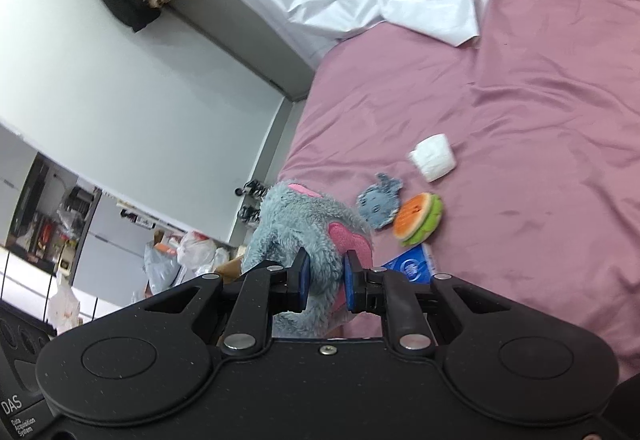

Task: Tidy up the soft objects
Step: 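Carry the grey plush into the box and open both tools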

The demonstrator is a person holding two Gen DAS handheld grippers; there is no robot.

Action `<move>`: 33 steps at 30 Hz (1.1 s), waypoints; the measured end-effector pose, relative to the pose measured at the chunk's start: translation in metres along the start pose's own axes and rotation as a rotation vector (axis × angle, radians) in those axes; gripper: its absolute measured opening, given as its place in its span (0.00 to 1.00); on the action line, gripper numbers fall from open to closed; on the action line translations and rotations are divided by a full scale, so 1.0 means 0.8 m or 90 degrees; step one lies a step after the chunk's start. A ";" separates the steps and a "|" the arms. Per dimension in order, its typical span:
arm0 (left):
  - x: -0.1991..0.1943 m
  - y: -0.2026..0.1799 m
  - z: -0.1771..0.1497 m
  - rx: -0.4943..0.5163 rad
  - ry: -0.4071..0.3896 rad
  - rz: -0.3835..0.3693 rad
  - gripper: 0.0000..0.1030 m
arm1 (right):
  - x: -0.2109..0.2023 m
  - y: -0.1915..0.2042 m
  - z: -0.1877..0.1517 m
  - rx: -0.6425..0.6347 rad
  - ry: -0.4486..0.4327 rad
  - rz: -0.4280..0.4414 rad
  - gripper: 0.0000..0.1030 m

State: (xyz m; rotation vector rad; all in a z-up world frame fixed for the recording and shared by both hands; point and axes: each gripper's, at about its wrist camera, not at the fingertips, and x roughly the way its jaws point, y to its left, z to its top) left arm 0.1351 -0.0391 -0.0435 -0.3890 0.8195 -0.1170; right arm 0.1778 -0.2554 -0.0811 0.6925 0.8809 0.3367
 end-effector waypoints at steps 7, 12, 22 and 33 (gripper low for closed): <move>-0.025 0.044 0.008 -0.049 -0.021 0.018 0.21 | 0.018 0.034 -0.017 -0.033 0.022 0.024 0.17; -0.033 0.084 0.018 -0.094 -0.031 0.024 0.21 | 0.039 0.065 -0.030 -0.058 0.041 0.036 0.17; -0.042 0.159 0.022 -0.160 -0.035 0.048 0.21 | 0.092 0.106 -0.064 -0.075 0.084 0.043 0.17; -0.018 0.226 0.023 -0.244 -0.020 0.077 0.23 | 0.152 0.137 -0.089 -0.096 0.118 0.022 0.17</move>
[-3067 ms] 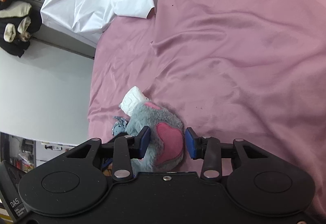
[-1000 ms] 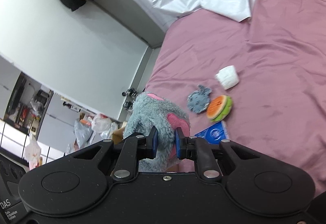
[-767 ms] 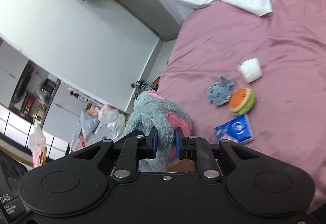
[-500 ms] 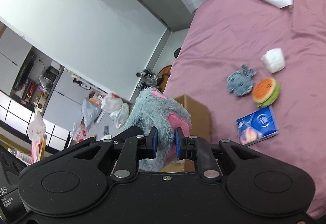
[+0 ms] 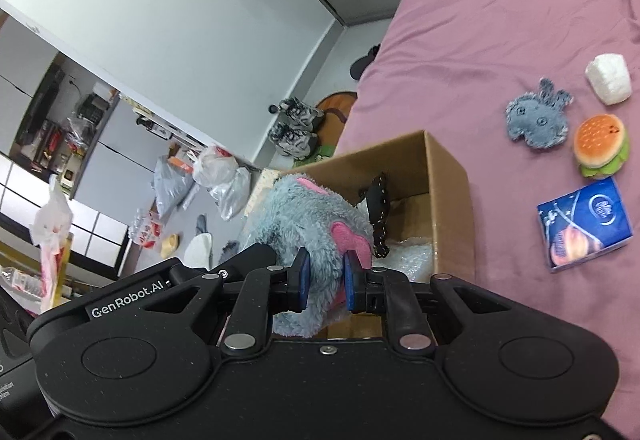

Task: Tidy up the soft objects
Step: 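Carry the grey plush into the box and open both tools, then move both tools back toward the burger plush and tissue pack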

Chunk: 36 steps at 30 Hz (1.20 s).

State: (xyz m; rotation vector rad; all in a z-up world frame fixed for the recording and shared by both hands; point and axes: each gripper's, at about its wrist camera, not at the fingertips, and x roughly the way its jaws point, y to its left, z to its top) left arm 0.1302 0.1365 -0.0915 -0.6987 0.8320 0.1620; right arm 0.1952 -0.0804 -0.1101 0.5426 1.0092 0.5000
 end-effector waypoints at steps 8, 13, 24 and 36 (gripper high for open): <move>-0.009 0.011 0.005 -0.034 -0.030 -0.005 0.31 | 0.030 0.001 -0.001 0.002 0.003 -0.005 0.25; -0.017 0.008 0.007 -0.036 -0.059 0.012 0.48 | 0.011 0.004 0.003 0.005 -0.018 0.019 0.53; -0.021 -0.022 -0.003 0.028 -0.070 0.062 0.75 | -0.050 -0.040 0.002 -0.005 -0.047 -0.021 0.66; -0.017 -0.078 -0.031 0.155 -0.085 0.129 0.86 | -0.107 -0.080 0.014 -0.017 -0.055 -0.035 0.83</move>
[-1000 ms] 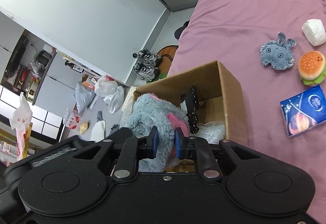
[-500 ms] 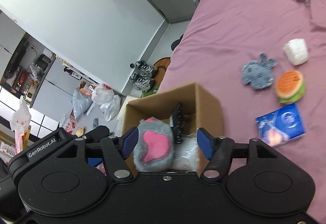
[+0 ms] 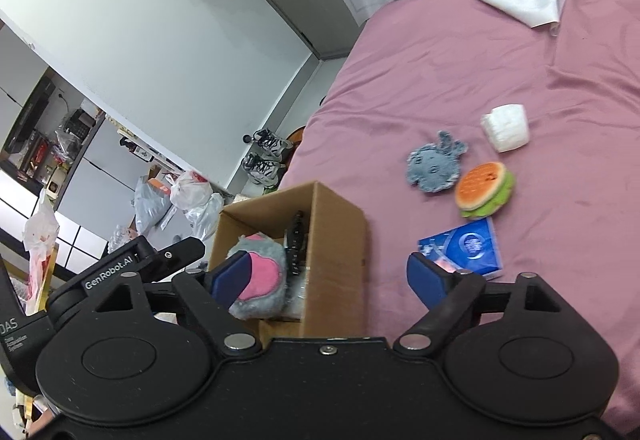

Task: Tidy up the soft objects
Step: 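Move both tools back toward the burger plush and tissue pack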

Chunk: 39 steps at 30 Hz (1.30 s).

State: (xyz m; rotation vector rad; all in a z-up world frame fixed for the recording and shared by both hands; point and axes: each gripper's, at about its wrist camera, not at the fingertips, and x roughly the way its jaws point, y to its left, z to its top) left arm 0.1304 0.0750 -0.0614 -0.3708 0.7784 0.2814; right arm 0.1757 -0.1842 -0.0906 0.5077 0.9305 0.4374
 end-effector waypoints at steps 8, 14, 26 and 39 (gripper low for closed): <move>-0.004 -0.049 -0.010 0.064 0.012 -0.023 0.89 | -0.030 -0.040 0.012 0.001 -0.001 -0.018 0.84; -0.007 -0.084 -0.020 0.098 0.019 -0.038 0.93 | -0.052 -0.058 0.022 -0.010 -0.007 -0.037 0.93; -0.005 -0.122 -0.039 0.124 0.039 -0.028 0.94 | -0.068 -0.085 0.034 -0.063 0.002 -0.069 1.00; 0.018 -0.161 -0.060 0.138 0.068 -0.004 1.00 | -0.048 -0.137 0.033 0.015 0.004 -0.055 1.00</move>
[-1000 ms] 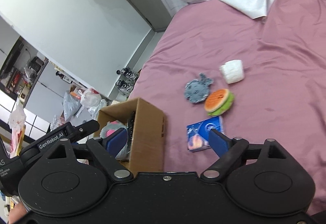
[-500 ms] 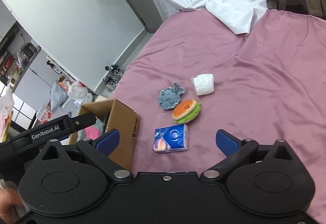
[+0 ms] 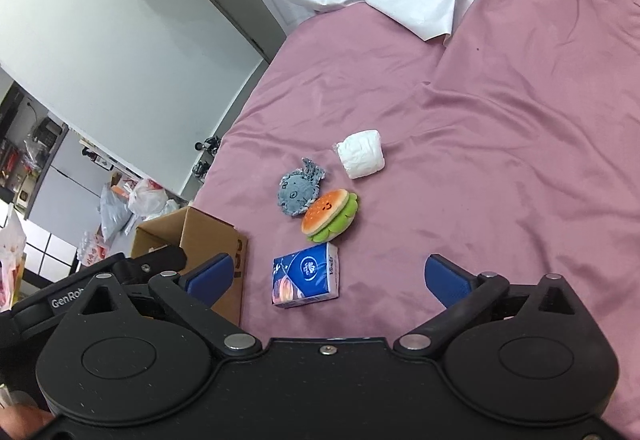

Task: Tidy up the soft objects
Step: 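Move both tools back toward the burger plush and tissue pack, then close the left tool on the blue tissue pack while the right tool grips the burger plush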

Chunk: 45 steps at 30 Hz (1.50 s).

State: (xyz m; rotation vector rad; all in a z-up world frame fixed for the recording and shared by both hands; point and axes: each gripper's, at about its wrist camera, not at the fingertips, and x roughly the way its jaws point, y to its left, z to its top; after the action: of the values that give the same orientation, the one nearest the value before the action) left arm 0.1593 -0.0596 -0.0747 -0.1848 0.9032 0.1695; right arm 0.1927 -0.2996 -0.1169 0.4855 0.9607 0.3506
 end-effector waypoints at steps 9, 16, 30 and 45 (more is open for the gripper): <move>0.021 -0.023 0.005 -0.008 0.008 0.002 1.00 | 0.019 -0.034 0.006 0.070 -0.002 0.016 0.98; 0.050 -0.036 0.000 -0.013 0.031 0.004 0.98 | 0.044 -0.061 0.015 0.131 0.016 0.033 0.81; 0.108 -0.061 -0.037 0.004 0.099 0.016 0.96 | 0.084 -0.077 0.025 0.164 0.044 0.050 0.76; 0.147 -0.037 -0.060 -0.083 0.146 0.026 0.72 | 0.126 -0.072 0.039 0.194 0.088 0.084 0.74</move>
State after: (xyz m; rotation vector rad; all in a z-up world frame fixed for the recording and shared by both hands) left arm 0.2007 -0.0910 -0.1943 -0.3118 1.1249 0.2493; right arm 0.2769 -0.3060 -0.2026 0.8143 1.1253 0.3614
